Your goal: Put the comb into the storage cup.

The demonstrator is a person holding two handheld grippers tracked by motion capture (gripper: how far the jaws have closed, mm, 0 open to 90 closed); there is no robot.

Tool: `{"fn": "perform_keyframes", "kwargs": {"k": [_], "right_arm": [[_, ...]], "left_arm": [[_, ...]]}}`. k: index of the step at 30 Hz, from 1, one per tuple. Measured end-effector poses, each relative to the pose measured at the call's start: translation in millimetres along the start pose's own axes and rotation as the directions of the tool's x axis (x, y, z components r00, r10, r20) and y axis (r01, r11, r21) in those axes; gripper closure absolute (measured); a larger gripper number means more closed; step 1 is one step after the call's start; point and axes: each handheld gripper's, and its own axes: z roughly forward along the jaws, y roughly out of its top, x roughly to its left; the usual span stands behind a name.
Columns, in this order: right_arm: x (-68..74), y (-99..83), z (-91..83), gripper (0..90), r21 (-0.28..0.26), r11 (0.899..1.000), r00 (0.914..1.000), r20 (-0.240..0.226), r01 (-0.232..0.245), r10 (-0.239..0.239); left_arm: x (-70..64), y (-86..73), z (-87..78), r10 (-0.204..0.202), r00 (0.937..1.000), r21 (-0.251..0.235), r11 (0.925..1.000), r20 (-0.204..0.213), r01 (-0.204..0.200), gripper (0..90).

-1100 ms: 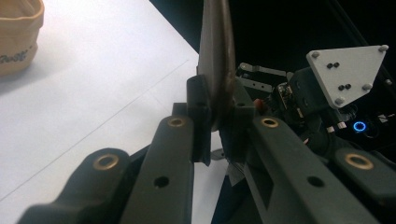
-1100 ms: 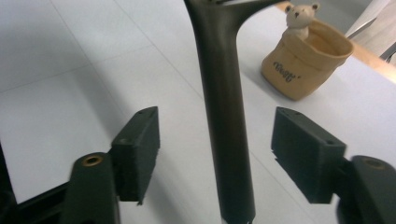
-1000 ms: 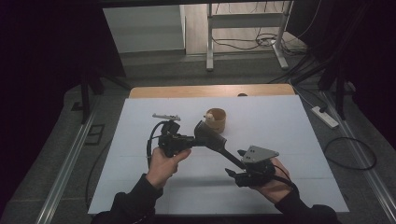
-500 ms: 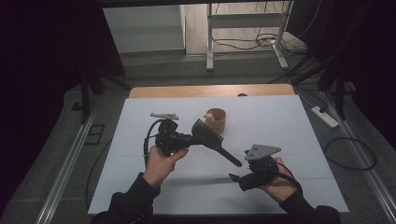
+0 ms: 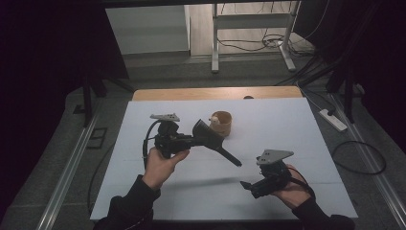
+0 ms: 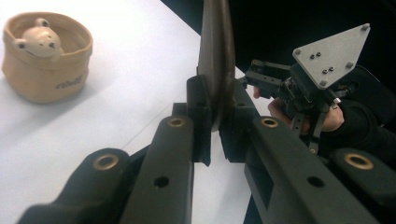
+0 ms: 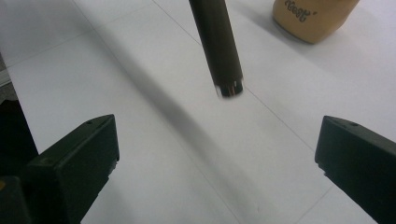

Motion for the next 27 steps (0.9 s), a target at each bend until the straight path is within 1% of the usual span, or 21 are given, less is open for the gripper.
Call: {"fn": "perform_keyframes", "kwargs": {"k": [3, 7, 12, 19, 27], "right_arm": [[-1.6, -2.4, -1.9, 0.0, 0.005, 1.000, 1.0000, -0.005, -0.008, 0.008], [-4.2, -6.3, -3.9, 0.0, 0.011, 1.000, 0.9995, -0.015, -0.026, 0.026], [-7.1, -11.3, -7.3, 0.0, 0.009, 0.999, 0.9990, -0.018, -0.040, 0.041], [-9.8, -18.5, -12.5, 0.0, 0.017, 0.999, 0.9993, 0.000, -0.038, 0.038], [-13.3, -25.7, -20.7, 0.0, 0.002, 0.997, 0.9965, 0.022, -0.080, 0.080]], "left_arm": [[1.3, 2.3, -4.5, 0.006, 0.9999, -0.005, 1.0000, -0.010, -0.006, 82.7], [3.8, 5.9, -9.3, 0.005, 0.9997, -0.005, 1.0000, -0.026, -0.005, 82.8], [6.2, 11.2, -15.1, 0.009, 0.9992, -0.004, 1.0000, -0.040, -0.009, 82.7], [9.1, 16.4, -21.7, 0.004, 0.9987, -0.016, 0.9999, -0.050, -0.005, 82.8], [14.9, 21.7, -28.0, -0.005, 0.9980, -0.026, 0.9997, -0.062, 0.003, 82.7]]}}
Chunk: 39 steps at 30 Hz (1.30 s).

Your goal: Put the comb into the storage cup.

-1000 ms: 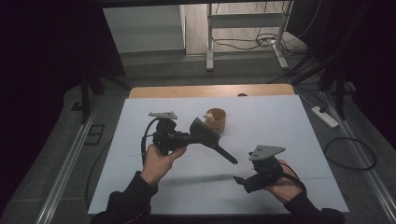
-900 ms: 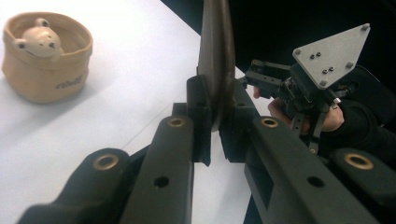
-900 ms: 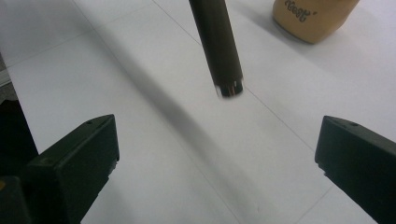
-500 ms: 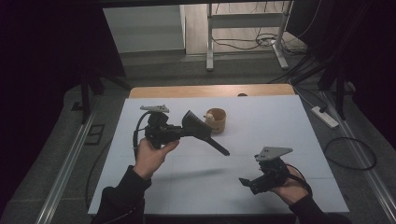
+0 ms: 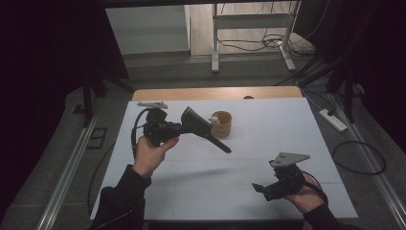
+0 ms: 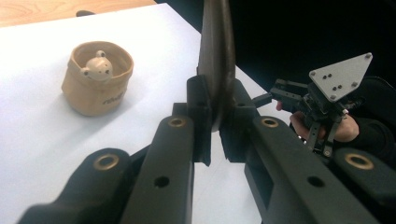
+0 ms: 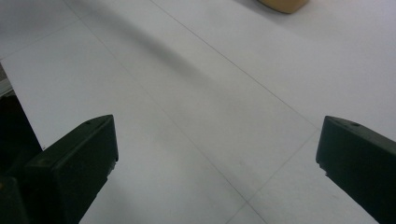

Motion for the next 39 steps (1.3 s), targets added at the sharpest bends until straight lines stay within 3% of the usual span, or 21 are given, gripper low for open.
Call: {"fn": "perform_keyframes", "kwargs": {"k": [7, 19, 39], "right_arm": [[-3.3, -6.9, -6.7, 0.0, 0.000, 1.000, 0.9996, 0.026, -0.009, 0.009], [-8.6, -19.4, -18.7, 0.0, -0.004, 0.998, 0.9963, 0.059, -0.063, 0.063], [-14.1, -38.1, -38.6, 0.0, 0.000, 0.991, 0.9836, 0.120, -0.136, 0.135]], "left_arm": [[1.9, 6.1, -3.0, 0.001, 0.9999, -0.005, 1.0000, -0.015, -0.001, 82.8], [5.2, 17.5, -7.0, 0.004, 0.9994, -0.016, 0.9999, -0.035, -0.004, 82.8], [12.1, 40.0, -16.8, 0.000, 0.9975, -0.032, 0.9995, -0.071, -0.002, 82.8]]}}
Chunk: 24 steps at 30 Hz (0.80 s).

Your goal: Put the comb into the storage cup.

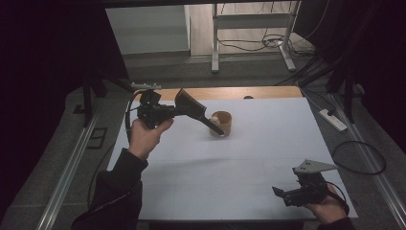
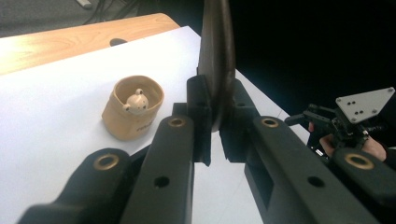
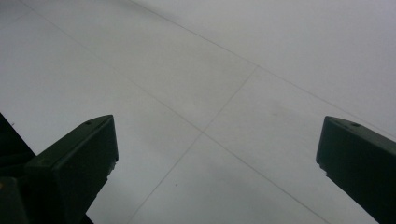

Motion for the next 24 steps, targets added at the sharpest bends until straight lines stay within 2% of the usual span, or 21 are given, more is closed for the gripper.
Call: {"fn": "perform_keyframes", "kwargs": {"k": [15, 22, 24], "right_arm": [[-5.4, -14.3, -14.9, 0.0, 0.018, 0.999, 0.9978, 0.045, -0.050, 0.049], [-8.9, -17.7, -21.9, 0.0, 0.005, 0.995, 0.9932, 0.060, -0.100, 0.099], [-8.9, -18.8, -23.9, 0.0, 0.002, 0.995, 0.9927, 0.066, -0.101, 0.101]], "left_arm": [[6.2, 18.4, -1.2, -0.004, 0.9995, -0.010, 0.9999, -0.032, 0.004, 82.8], [9.3, 27.3, 1.1, -0.007, 0.9991, -0.016, 0.9999, -0.041, 0.006, 82.8], [10.0, 29.6, 2.4, -0.007, 0.9990, -0.016, 0.9999, -0.045, 0.006, 82.8]]}}
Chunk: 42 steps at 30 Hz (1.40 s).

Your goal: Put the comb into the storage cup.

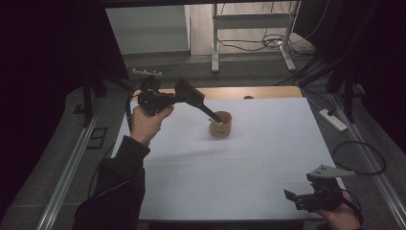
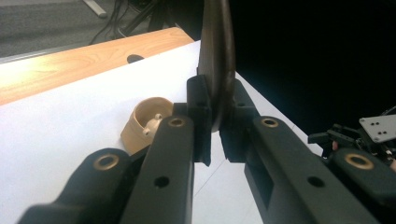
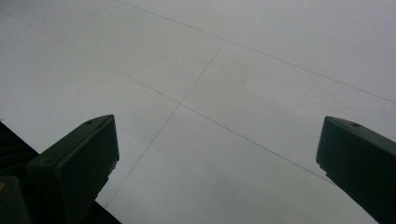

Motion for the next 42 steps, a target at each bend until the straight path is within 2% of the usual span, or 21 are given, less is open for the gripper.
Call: {"fn": "perform_keyframes", "kwargs": {"k": [9, 20, 32, 42], "right_arm": [[-0.7, -4.4, -7.5, 0.0, -0.013, 1.000, 0.9999, 0.015, -0.003, 0.003], [-1.1, -4.9, -7.8, 0.0, -0.015, 1.000, 0.9998, 0.018, -0.009, 0.009], [-1.6, -4.9, -7.6, 0.0, -0.012, 1.000, 0.9998, 0.016, -0.012, 0.012], [-1.5, -4.8, -7.3, 0.0, -0.007, 1.000, 0.9998, 0.015, -0.011, 0.011]], "left_arm": [[5.1, 9.2, 9.6, -0.008, 0.9996, 0.006, 1.0000, -0.026, 0.008, 82.8], [11.1, 21.7, 24.3, -0.008, 0.9982, 0.012, 0.9999, -0.059, 0.009, 82.8], [21.3, 23.6, 40.6, -0.029, 0.9965, 0.015, 0.9994, -0.078, 0.030, 82.8], [24.1, 24.1, 51.4, -0.025, 0.9957, 0.028, 0.9992, -0.089, 0.028, 82.8]]}}
